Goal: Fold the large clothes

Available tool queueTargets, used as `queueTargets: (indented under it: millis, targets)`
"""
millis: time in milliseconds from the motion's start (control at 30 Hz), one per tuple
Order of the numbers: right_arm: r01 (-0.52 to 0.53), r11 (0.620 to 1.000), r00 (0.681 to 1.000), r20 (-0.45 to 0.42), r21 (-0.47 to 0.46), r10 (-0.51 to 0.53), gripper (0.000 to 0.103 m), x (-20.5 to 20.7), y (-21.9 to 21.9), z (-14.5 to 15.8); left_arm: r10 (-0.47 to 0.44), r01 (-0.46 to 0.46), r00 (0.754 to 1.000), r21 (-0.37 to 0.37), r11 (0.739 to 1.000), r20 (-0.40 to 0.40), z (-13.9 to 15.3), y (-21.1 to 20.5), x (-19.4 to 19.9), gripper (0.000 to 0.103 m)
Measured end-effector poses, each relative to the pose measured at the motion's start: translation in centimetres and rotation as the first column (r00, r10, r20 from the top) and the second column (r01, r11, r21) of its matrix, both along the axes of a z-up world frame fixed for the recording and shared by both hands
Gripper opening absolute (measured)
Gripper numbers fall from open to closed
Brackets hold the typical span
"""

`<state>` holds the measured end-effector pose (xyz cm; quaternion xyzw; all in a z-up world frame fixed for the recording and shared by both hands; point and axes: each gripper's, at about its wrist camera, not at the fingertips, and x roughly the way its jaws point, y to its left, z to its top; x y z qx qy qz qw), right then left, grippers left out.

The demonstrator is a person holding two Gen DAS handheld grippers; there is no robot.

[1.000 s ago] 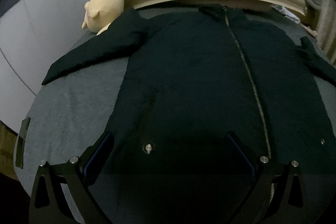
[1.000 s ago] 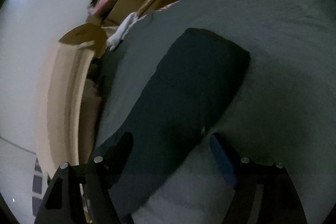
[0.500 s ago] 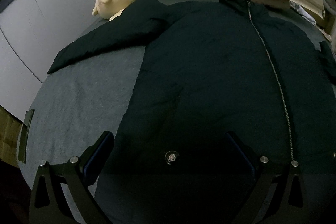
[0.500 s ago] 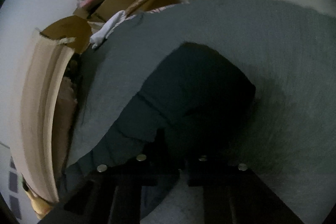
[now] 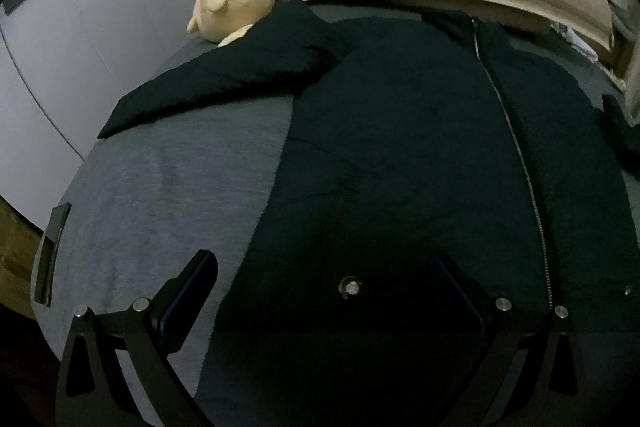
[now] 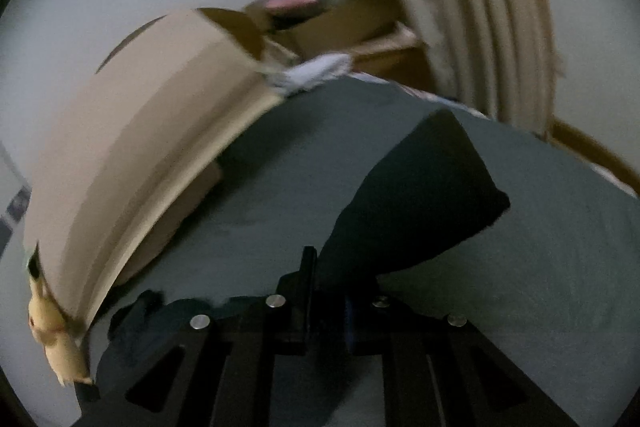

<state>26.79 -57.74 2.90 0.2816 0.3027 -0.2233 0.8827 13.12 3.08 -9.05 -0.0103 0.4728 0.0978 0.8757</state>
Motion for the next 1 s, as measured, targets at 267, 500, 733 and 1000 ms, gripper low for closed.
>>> queueTargets:
  millis: [267, 500, 733, 1000]
  targets:
    - [-0.209, 0.971, 0.977, 0.02, -0.119, 0.212, 0.012, 4.1, 10.8, 5.2, 0.034, -0.032, 0.999, -0.055, 0.998, 0.026, 0.6, 2.6, -1.0, 0.103]
    - [-0.367, 0.916, 0.927, 0.012, -0.161, 0.374, 0.012, 8.3, 20.7, 6.6, 0.073, -0.069, 0.996, -0.091, 0.993, 0.043, 0.9, 5.3, -1.8, 0.103]
    - [-0.461, 0.874, 0.887, -0.034, -0.157, 0.461, 0.012, 10.9, 27.2, 4.3, 0.127, -0.12, 0.99, -0.12, 0.986, 0.056, 0.8, 8.3, -2.5, 0.103]
    - [-0.537, 0.834, 0.843, -0.1, -0.122, 0.528, 0.013, 12.3, 35.1, -0.3, 0.153, -0.145, 0.987, -0.135, 0.98, 0.054, 0.4, 10.0, -3.2, 0.103]
